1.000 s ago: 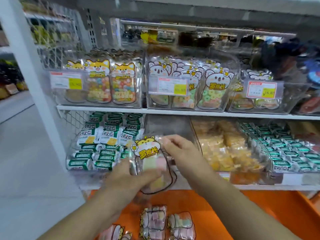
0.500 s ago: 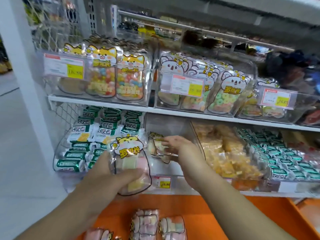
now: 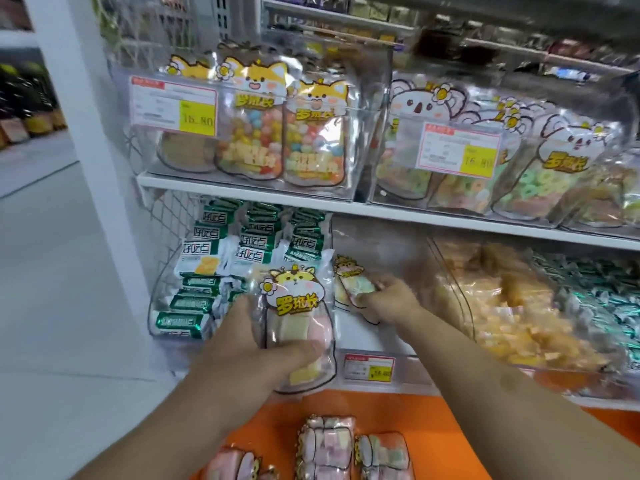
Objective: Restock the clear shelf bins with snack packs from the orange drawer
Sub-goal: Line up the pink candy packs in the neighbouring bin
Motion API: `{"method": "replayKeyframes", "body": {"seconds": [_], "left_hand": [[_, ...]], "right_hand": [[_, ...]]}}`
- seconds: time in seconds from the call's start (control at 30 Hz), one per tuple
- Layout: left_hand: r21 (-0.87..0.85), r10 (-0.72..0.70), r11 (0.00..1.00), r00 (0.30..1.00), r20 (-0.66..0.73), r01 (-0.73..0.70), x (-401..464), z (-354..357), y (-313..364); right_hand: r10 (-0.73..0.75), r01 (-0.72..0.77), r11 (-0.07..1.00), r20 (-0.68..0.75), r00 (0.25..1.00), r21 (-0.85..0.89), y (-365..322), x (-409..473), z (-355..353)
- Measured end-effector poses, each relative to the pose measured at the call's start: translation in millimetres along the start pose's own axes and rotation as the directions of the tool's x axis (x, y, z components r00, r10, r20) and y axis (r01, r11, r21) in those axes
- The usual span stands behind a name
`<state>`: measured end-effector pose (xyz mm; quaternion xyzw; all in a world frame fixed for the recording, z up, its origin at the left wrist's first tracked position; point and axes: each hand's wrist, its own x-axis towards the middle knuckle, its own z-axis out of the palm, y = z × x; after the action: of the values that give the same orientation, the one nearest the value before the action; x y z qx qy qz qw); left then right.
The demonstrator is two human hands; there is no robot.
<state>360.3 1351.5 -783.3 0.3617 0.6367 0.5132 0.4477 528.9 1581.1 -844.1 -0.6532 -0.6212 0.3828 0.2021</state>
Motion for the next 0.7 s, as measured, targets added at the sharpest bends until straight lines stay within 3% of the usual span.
{"method": "replayKeyframes", "body": {"seconds": [0.17,0.37,0.6,0.7], "left_hand": [[-0.002,-0.027,1.0,0.999,-0.019,0.027,-2,-3,1],[0.029,-0.019,0.999,1.0,-0.024,0.02,0,-2,0],[0.016,0.004,1.0,1.0,0.004,-0.004,-2,3,3],[0.048,-0.002,0.999,1.0,-0.004,0.003,-2,3,3]], "right_hand": [[0.148,-0.131,0.978,-0.097,0.984,0.161,21,34,10],[0.223,-0.203,0.932,-0.032,0.974,0.3,2,21,6],[0.064,-0.062,0.95,0.004,0.998,0.305,6,30,14],[0.029,-0.051,0.962,0.084,0.996,0.267,2,29,16]]}}
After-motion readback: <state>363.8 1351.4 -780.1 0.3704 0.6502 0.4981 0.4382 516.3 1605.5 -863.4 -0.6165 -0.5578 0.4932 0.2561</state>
